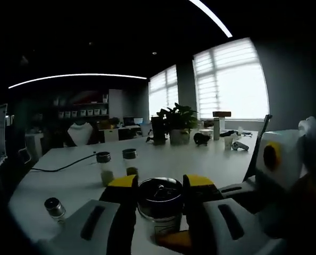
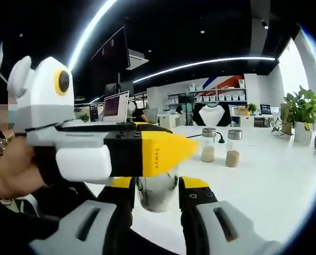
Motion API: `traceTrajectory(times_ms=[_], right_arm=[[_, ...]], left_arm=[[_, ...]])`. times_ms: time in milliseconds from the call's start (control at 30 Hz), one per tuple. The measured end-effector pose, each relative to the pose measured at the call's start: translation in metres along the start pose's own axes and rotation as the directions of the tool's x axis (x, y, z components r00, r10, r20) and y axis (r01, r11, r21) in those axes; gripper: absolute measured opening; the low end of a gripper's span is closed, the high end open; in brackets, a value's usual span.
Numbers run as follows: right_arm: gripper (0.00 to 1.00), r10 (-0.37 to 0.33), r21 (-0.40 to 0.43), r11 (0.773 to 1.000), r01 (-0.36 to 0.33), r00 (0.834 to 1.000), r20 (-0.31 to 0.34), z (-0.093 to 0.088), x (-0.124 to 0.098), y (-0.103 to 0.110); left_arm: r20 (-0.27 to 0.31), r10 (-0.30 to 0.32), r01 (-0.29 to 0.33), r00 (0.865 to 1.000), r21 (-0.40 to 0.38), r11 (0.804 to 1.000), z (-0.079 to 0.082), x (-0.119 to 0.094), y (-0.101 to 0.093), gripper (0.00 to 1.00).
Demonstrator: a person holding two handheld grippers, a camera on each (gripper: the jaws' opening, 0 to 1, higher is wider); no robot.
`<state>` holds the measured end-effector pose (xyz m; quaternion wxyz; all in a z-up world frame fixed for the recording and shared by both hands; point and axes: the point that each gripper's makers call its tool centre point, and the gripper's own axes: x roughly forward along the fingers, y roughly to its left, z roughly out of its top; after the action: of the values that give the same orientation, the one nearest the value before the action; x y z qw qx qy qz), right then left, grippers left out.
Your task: Rotate the seasoning bottle until the label or dispensing opening points toward the visible target arrow and the bottle remains upright within the marked orientation range
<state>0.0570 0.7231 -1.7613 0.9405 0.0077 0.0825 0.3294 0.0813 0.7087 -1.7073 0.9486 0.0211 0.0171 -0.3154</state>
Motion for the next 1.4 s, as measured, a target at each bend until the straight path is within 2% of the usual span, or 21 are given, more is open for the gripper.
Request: traceTrajectory(times_ms=[167, 267, 333, 367, 567, 600, 633, 733, 933, 1000, 1400], right_arm=[[0.39, 0.019, 0.02, 1.0, -0.018, 0.999, -0.038, -0.011, 0.002, -0.002], [0.46, 0.014, 0.021, 1.0, -0.013, 0.999, -0.048, -0.013, 0.002, -0.004], [0.5, 0.009, 0.027, 1.0, -0.008, 0.999, -0.051, -0.014, 0.003, -0.007], [0.51, -0.013, 0.025, 1.0, 0.014, 0.999, -0.052, -0.015, 0.003, -0.011], [0.51, -0.041, 0.019, 0.999, 0.042, 0.998, -0.053, -0.015, 0.004, -0.019], [0.51, -0.077, 0.005, 0.997, 0.078, 0.997, -0.028, -0.011, 0.004, -0.026], [0.51, -0.086, -0.014, 0.996, 0.086, 0.996, -0.014, -0.008, 0.003, -0.028], [0.5, -0.092, -0.005, 0.996, 0.092, 0.996, -0.014, -0.007, 0.002, -0.032], [0.5, -0.116, -0.005, 0.993, 0.116, 0.992, -0.041, -0.013, 0.006, -0.041], [0.5, -0.123, -0.007, 0.992, 0.123, 0.991, -0.042, -0.013, 0.006, -0.044], [0.49, -0.138, -0.005, 0.99, 0.138, 0.989, -0.06, -0.017, 0.01, -0.05]], left_arm=[[0.011, 0.025, -0.025, 1.0, 0.016, 1.0, 0.002, 0.005, 0.011, 0.36], [0.015, 0.05, -0.051, 0.999, 0.022, 0.998, 0.0, 0.008, 0.022, 0.36], [0.031, 0.076, -0.076, 0.997, -0.002, 0.997, 0.001, 0.009, 0.031, 0.36], [0.037, 0.081, -0.081, 0.996, -0.006, 0.997, 0.001, 0.01, 0.034, 0.36], [0.039, 0.126, -0.125, 0.991, -0.016, 0.992, -0.008, 0.02, 0.056, 0.36], [0.032, 0.13, -0.13, 0.991, -0.018, 0.991, -0.012, 0.022, 0.059, 0.36], [0.026, 0.135, -0.135, 0.99, -0.015, 0.991, -0.014, 0.023, 0.061, 0.36], [0.021, 0.155, -0.155, 0.988, -0.001, 0.988, -0.021, 0.025, 0.069, 0.36], [0.026, 0.213, -0.212, 0.977, -0.043, 0.976, -0.035, 0.03, 0.093, 0.36], [0.026, 0.227, -0.226, 0.974, -0.032, 0.974, -0.039, 0.033, 0.1, 0.36], [-0.019, 0.241, -0.241, 0.97, -0.048, 0.969, -0.065, 0.045, 0.124, 0.36]])
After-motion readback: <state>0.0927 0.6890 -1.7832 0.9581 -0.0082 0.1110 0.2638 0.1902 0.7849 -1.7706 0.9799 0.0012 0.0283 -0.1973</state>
